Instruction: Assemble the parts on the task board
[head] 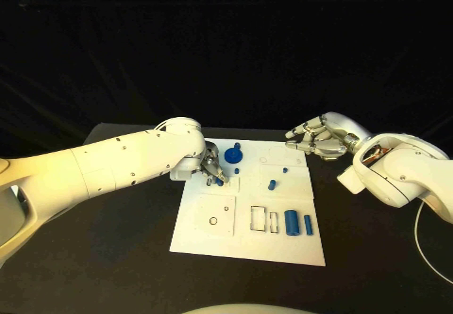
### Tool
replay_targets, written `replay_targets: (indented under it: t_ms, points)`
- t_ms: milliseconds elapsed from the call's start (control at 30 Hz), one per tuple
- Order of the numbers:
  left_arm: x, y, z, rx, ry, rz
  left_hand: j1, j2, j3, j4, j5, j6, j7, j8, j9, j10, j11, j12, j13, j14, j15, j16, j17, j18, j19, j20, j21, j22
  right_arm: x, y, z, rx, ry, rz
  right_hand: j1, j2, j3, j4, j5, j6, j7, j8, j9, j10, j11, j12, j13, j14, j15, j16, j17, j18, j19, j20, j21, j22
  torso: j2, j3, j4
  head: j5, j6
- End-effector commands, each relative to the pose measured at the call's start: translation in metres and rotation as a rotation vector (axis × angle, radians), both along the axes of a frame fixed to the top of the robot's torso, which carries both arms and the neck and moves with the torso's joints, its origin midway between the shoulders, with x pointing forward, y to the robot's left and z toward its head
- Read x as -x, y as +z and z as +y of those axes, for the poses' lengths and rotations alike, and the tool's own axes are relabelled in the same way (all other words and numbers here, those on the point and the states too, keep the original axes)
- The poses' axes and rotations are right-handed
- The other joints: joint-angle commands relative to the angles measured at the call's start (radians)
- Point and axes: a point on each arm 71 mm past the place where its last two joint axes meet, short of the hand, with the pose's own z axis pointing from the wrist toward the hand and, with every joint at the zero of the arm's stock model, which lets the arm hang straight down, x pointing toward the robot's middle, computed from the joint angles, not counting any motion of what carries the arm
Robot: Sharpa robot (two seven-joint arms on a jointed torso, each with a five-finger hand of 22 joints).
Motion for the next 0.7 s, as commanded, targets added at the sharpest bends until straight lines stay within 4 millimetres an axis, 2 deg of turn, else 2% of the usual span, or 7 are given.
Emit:
replay_targets:
  t_ms: [33, 200, 500, 700]
  points:
    - [0.0061, -0.0135, 0.0000, -0.028, -0.020, 0.055, -0.005, 0.002, -0.028, 0.006, 0.000, 0.004, -0.002, -0.007, 0.000, -0.002, -0.002, 0.001, -0.001, 0.105, -0.004, 0.002, 0.263, -0.014, 0.028, -0.006, -0.002, 0.116, 0.0003, 0.0007, 0.0004, -0.008, 0.008, -0.010, 0.006, 0.008, 0.000, 0.005, 0.006, -0.004, 0.002, 0.000, 0.000, -0.008, 0.000, -0.005, -0.002, 0.027, 0.006, -0.005, -0.002, 0.007, -0.006, 0.001, -0.005, -0.003, 0.000, 0.0003, -0.0012, 0.001, -0.003]
    - [0.0060, -0.0134, -0.0004, -0.027, -0.020, 0.054, -0.005, 0.007, -0.067, 0.019, 0.000, 0.006, -0.003, -0.008, 0.000, 0.000, -0.003, 0.004, 0.001, 0.105, -0.005, 0.002, 0.263, -0.014, 0.029, -0.006, -0.001, 0.119, 0.0001, 0.0007, 0.0002, -0.008, 0.008, -0.011, 0.006, 0.007, -0.003, 0.007, 0.009, -0.006, 0.002, 0.000, 0.000, -0.012, 0.001, -0.008, -0.005, 0.024, 0.006, -0.011, -0.008, 0.008, -0.009, 0.002, -0.009, -0.008, 0.000, -0.0004, -0.0004, 0.000, -0.005]
    - [0.0059, -0.0128, -0.0005, -0.023, -0.017, 0.047, -0.008, 0.012, -0.151, 0.055, 0.000, 0.008, -0.005, -0.011, 0.000, -0.001, -0.004, 0.003, -0.003, 0.105, -0.006, 0.002, 0.263, -0.014, 0.029, -0.007, -0.004, 0.119, -0.0004, 0.0005, 0.0004, -0.014, 0.010, -0.008, -0.004, 0.006, -0.014, 0.018, 0.015, -0.007, 0.003, 0.000, 0.001, -0.016, 0.003, -0.007, -0.008, 0.021, 0.008, -0.020, -0.017, 0.010, -0.015, 0.004, -0.017, -0.018, 0.000, -0.0002, -0.0011, 0.001, -0.001]
    - [0.0069, -0.0110, 0.0000, -0.013, -0.013, 0.034, -0.018, 0.022, -0.200, 0.065, 0.000, 0.009, -0.005, -0.012, 0.000, -0.001, -0.004, 0.004, -0.005, 0.105, -0.007, 0.002, 0.263, -0.014, 0.030, -0.008, -0.005, 0.120, -0.0009, 0.0003, 0.0003, -0.016, 0.010, -0.006, -0.006, 0.006, -0.018, 0.022, 0.015, -0.007, 0.003, 0.001, 0.001, -0.017, 0.003, -0.007, -0.008, 0.020, 0.008, -0.022, -0.020, 0.010, -0.017, 0.004, -0.019, -0.022, 0.000, -0.0002, -0.0015, 0.002, -0.002]
